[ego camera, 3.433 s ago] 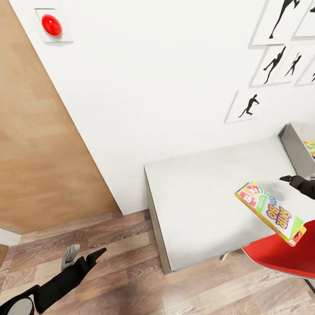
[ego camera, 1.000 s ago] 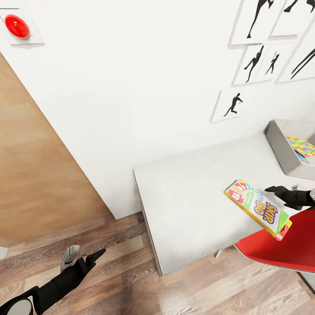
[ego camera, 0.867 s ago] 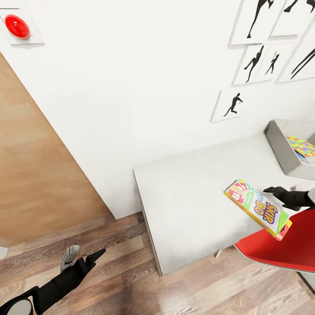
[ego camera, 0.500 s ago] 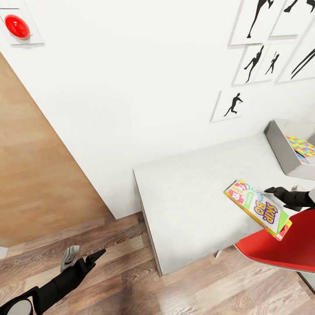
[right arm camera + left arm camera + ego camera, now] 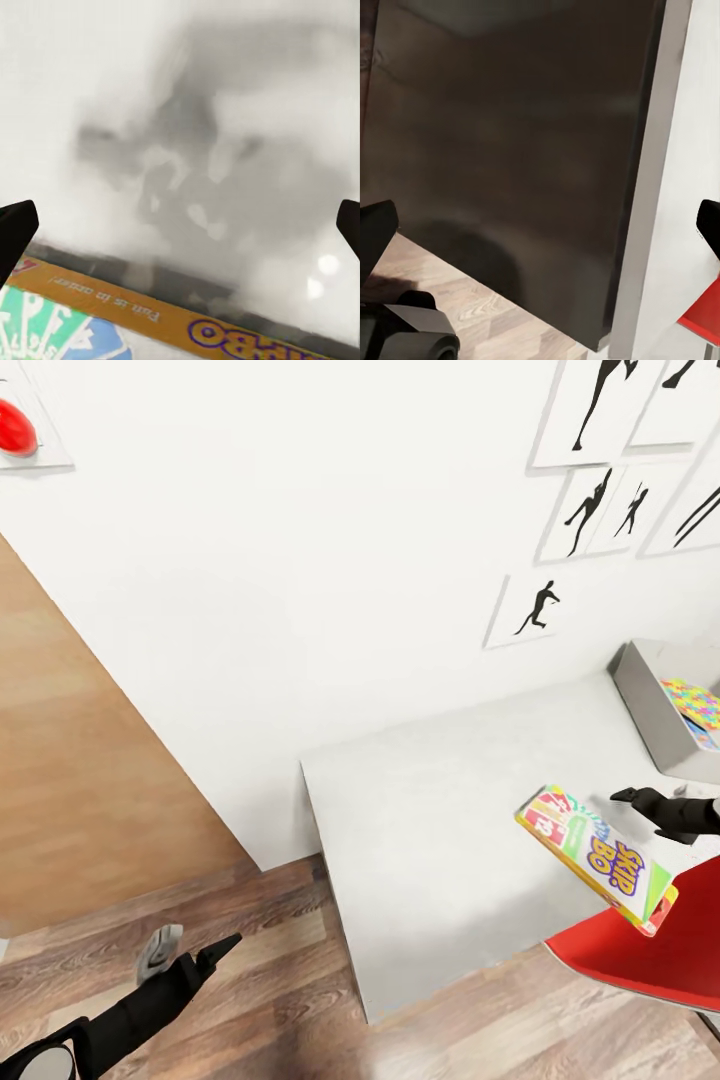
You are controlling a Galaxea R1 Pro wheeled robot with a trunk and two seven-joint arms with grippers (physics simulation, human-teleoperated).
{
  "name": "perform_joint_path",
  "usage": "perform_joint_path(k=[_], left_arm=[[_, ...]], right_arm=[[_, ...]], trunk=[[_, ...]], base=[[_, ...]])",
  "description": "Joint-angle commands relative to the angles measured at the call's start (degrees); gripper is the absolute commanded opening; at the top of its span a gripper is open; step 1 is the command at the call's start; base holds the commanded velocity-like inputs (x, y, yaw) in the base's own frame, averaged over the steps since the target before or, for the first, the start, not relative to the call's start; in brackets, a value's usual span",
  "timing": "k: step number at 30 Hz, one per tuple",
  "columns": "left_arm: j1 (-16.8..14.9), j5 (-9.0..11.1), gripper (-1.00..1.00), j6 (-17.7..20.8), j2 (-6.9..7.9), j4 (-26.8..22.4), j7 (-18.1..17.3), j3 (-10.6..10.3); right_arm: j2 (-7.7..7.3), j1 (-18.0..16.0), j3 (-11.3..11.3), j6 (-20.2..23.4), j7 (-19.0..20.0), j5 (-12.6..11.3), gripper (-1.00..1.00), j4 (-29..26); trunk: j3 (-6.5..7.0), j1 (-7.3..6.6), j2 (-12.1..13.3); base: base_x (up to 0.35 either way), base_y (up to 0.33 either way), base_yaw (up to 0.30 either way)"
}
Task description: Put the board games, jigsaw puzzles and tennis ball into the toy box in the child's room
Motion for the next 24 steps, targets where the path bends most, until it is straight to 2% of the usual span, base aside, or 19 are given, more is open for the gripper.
perform_joint_path(k=[1, 10, 24], left_arm=[[0.0, -0.3, 1.00, 0.3, -0.01, 0.0, -0.2, 0.1], [0.0, -0.7, 1.00, 0.3, -0.03, 0.0, -0.3, 0.1], [0.0, -0.8, 1.00, 0.3, -0.03, 0.0, -0.3, 0.1]], right_arm=[[-0.02, 0.0, -0.4, 0.3, 0.3, 0.4, 1.00, 0.0], [-0.29, 0.2, -0.4, 0.3, 0.2, 0.3, 1.00, 0.1], [-1.21, 0.4, -0.6, 0.3, 0.2, 0.2, 1.00, 0.5]], trunk=[[-0.06, 0.05, -0.1], [-0.06, 0.05, -0.1], [-0.06, 0.05, -0.1]], base=[[0.192, -0.033, 0.000], [0.108, -0.019, 0.000], [0.023, -0.004, 0.000]])
